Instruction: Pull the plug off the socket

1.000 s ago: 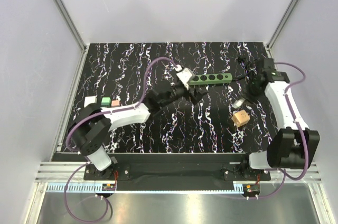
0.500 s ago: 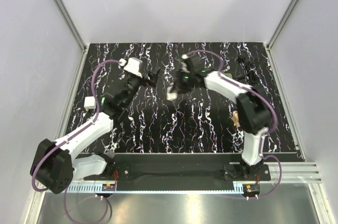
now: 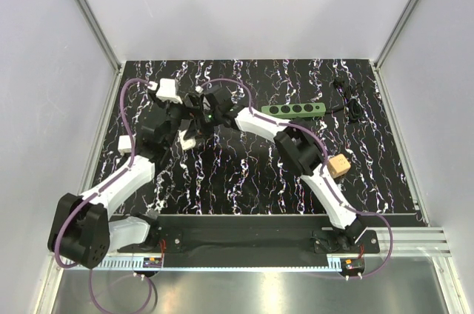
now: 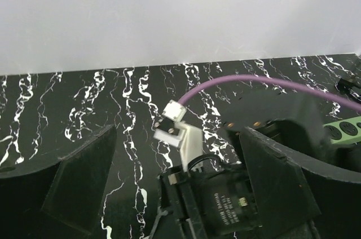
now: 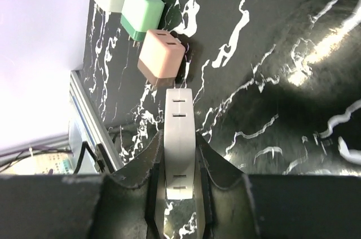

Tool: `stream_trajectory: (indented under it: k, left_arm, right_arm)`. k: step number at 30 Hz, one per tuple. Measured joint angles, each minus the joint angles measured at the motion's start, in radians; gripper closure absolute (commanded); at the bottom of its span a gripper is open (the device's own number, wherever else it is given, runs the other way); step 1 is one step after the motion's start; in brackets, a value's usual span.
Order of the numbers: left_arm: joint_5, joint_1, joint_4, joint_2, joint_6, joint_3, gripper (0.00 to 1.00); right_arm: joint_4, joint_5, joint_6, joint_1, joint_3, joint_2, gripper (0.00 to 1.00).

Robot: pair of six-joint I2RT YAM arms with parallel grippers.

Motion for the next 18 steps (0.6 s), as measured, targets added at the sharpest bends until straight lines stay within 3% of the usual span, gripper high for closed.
stream_trajectory:
  k: [18]
  left_arm:
    - [-0.01,0.022,-0.143,0.031,0.006,0.035,0.04]
  right_arm:
    - [0.006,-0.273,0.043,-0.001,0.18,0.2,0.91]
